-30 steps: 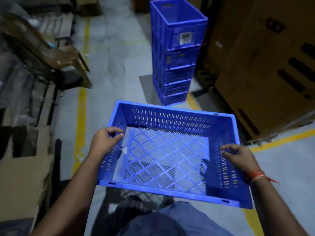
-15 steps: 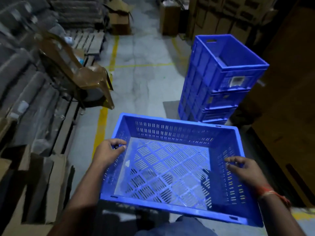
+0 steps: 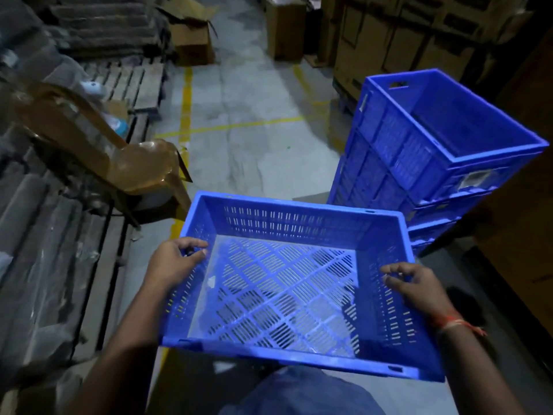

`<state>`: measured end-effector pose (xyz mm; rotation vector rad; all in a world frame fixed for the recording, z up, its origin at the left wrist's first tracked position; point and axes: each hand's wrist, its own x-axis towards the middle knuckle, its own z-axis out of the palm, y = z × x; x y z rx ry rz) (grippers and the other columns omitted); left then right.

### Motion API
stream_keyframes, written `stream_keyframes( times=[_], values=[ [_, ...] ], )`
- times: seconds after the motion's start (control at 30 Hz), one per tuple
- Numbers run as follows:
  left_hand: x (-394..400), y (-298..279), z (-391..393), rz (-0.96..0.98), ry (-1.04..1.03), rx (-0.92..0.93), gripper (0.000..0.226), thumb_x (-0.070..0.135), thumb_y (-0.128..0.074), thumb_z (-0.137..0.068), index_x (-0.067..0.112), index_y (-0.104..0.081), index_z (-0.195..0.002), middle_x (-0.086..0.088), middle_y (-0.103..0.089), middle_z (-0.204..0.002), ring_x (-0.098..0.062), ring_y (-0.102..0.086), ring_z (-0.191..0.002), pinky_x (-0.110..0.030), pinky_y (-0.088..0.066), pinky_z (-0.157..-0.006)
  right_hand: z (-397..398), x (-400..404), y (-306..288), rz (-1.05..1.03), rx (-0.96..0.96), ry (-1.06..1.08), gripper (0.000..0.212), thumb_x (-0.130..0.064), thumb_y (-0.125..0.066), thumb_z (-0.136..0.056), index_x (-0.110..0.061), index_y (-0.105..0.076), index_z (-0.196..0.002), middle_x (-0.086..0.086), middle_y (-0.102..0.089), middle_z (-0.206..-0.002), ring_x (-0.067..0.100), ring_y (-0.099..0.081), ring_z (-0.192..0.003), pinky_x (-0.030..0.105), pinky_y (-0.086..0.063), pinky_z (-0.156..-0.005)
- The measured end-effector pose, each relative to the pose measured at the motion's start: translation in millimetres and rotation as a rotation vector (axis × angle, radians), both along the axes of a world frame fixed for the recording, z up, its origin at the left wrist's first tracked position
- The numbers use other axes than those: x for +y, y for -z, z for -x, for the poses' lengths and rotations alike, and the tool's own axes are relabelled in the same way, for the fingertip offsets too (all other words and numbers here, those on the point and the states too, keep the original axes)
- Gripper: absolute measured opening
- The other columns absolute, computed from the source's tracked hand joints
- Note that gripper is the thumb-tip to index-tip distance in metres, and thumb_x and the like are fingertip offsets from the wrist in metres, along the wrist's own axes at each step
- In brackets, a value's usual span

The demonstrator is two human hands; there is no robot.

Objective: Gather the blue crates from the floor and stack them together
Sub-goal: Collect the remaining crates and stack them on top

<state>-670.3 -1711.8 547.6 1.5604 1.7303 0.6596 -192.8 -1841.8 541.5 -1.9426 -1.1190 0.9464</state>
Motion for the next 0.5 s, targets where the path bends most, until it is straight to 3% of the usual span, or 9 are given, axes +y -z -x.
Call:
stream_keyframes(
  times=[0.1,0.2,0.3,0.4,0.5],
  values=[
    [64.3,-2.6,10.0,0.018,0.028,-0.005,0.018,0.046,-0.076,-0.068,0.049,-0.075,-0.085,-0.011,-0.071,-0.08,-0.015,-0.057,-0.065,-0.036,-0.048,-0.072,10.4,60.1,7.7,0.002,-0.002,0.025,0.015,-0.001,-0.073,-0.083,-0.015,-0.074,-0.088,-0.012,-0.056,-0.045,-0.002,-0.039,-0.036,0.008,-0.03,-0.039],
    [124.4,-17.9,15.7,0.037,0.06,0.038,0.014,0.022,-0.079,-0.082,0.035,-0.075,-0.085,-0.017,-0.071,-0.088,-0.016,-0.057,-0.066,-0.031,-0.044,-0.069,24.4,115.2,2.8,0.007,0.023,0.041,0.013,-0.002,-0.073,-0.083,-0.014,-0.074,-0.088,-0.012,-0.054,-0.042,-0.002,-0.036,-0.034,0.008,-0.028,-0.038],
    [183.8,-22.1,22.1,0.012,0.091,0.061,0.017,0.017,-0.079,-0.083,0.033,-0.074,-0.085,-0.012,-0.074,-0.088,-0.016,-0.059,-0.066,-0.03,-0.045,-0.068,31.9,163.6,0.7,0.003,-0.002,0.068,0.01,-0.008,-0.076,-0.081,-0.017,-0.074,-0.085,-0.009,-0.052,-0.043,-0.001,-0.035,-0.033,0.01,-0.027,-0.037],
    [248.8,-22.3,25.4,0.043,0.138,0.067,0.017,0.019,-0.081,-0.082,0.035,-0.075,-0.083,-0.007,-0.076,-0.09,-0.017,-0.064,-0.071,-0.033,-0.049,-0.075,36.1,200.2,2.5,0.023,-0.043,0.148,0.01,-0.024,-0.079,-0.075,-0.026,-0.076,-0.084,-0.004,-0.065,-0.059,-0.001,-0.046,-0.045,0.017,-0.039,-0.047],
    [316.8,-19.7,17.4,0.029,0.255,0.045,0.019,0.017,-0.08,-0.083,0.034,-0.074,-0.083,-0.008,-0.076,-0.089,-0.017,-0.062,-0.072,-0.032,-0.049,-0.076,42.2,225.7,6.7,0.039,-0.056,0.209,0.021,-0.036,-0.076,-0.069,-0.035,-0.076,-0.089,0.003,-0.073,-0.073,0.008,-0.056,-0.056,0.031,-0.048,-0.062]
  ],
)
